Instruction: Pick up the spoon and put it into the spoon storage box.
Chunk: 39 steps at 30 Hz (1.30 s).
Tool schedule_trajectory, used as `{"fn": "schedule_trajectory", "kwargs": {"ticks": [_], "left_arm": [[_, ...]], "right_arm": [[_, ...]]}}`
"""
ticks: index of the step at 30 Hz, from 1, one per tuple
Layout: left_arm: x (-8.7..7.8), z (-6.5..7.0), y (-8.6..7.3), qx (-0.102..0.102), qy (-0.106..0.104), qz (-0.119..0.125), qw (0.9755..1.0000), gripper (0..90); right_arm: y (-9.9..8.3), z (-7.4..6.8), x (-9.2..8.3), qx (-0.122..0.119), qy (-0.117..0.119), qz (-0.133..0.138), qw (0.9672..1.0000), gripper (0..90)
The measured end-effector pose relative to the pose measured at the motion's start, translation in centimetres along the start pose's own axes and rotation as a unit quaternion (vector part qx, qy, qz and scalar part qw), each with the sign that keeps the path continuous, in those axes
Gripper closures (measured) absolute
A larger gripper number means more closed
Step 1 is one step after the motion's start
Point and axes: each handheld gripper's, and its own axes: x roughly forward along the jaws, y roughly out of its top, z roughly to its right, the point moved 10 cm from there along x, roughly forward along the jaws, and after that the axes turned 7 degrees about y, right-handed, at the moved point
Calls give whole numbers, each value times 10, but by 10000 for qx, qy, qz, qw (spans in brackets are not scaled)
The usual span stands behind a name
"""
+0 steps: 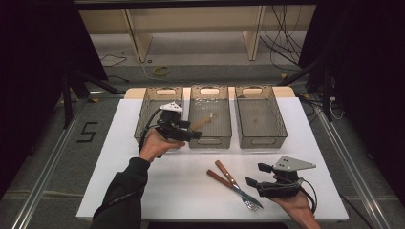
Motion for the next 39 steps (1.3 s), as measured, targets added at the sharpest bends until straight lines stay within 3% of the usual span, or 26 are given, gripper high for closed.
{"fn": "schedule_trajectory", "kwargs": {"ticks": [7,10,24,32,39], "left_arm": [[-6,4,-17,33,0,49,10000,236],[-10,7,-20,-11,-41,191,9998,229],[-28,14,-48,24,15,436,9990,214],[-33,21,-62,130,-18,399,9991,200],[-35,23,-72,106,-11,459,9989,195]], "right_arm": [[0,-3,6,-51,104,-335,9994,284],[3,-6,8,-126,148,-457,9988,284],[15,-13,26,-268,274,-845,9957,278],[14,-14,35,-250,308,-1106,9931,278],[12,-15,39,-274,350,-1269,9909,278]]}}
